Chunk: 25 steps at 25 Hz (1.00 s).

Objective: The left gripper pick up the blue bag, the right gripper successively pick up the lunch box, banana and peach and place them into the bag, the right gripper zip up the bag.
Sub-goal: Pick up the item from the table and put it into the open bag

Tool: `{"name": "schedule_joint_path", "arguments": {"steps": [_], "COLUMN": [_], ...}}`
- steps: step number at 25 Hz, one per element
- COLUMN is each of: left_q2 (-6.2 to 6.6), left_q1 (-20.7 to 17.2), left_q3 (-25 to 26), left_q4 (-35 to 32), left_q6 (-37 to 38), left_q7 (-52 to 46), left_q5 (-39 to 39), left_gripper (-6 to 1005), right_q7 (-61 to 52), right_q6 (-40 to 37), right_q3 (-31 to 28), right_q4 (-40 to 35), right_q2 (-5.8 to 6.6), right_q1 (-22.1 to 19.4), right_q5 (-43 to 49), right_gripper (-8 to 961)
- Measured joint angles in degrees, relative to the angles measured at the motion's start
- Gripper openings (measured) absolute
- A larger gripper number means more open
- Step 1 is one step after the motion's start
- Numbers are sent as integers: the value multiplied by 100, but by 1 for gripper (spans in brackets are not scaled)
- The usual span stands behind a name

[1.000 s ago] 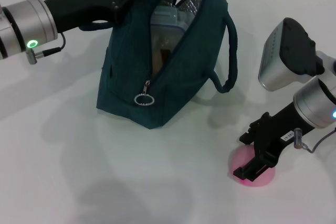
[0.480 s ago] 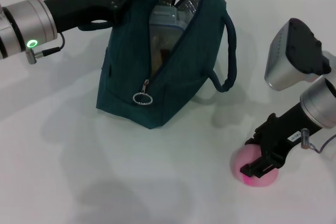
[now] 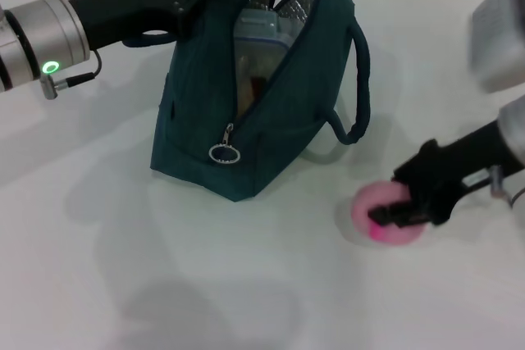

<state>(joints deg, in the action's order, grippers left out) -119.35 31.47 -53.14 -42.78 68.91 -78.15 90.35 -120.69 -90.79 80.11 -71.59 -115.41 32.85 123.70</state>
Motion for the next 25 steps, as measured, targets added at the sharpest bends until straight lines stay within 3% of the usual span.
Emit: {"name": "schedule_joint_path", "arguments": {"steps": [5, 7, 10, 13, 17, 25], "left_q2": [3, -1, -4, -1, 2, -12], "left_q1": [0, 0, 1, 11, 78, 166], "left_q3": [15, 10, 6, -1, -7, -21], "left_q4": [-43, -48, -51, -53, -55, -45], "left_q6": [50, 61, 159, 313, 416, 425], "left_q7": [2, 2, 3, -19, -50, -55], "left_q5": [-35, -39, -44, -47, -49, -52], "left_gripper": [65, 66, 67, 68, 69, 72], "right_q7": [1328, 1971, 2826, 3312, 3494, 3524], "right_q6": [-666, -735, -595, -201, 484, 1604], "right_q3": [-1713, -2283, -2689, -2765, -2646, -1873], "right_q4": [303, 754, 1683, 2447, 2949, 3627], "right_q2": [10, 11, 12, 27, -6, 10], "right_q1": [-318, -400, -399, -196, 263, 1326], "right_q5": [-1559, -2360, -3400, -3915, -3938, -3925], "right_gripper": [303, 285, 243, 220, 206, 191]}}
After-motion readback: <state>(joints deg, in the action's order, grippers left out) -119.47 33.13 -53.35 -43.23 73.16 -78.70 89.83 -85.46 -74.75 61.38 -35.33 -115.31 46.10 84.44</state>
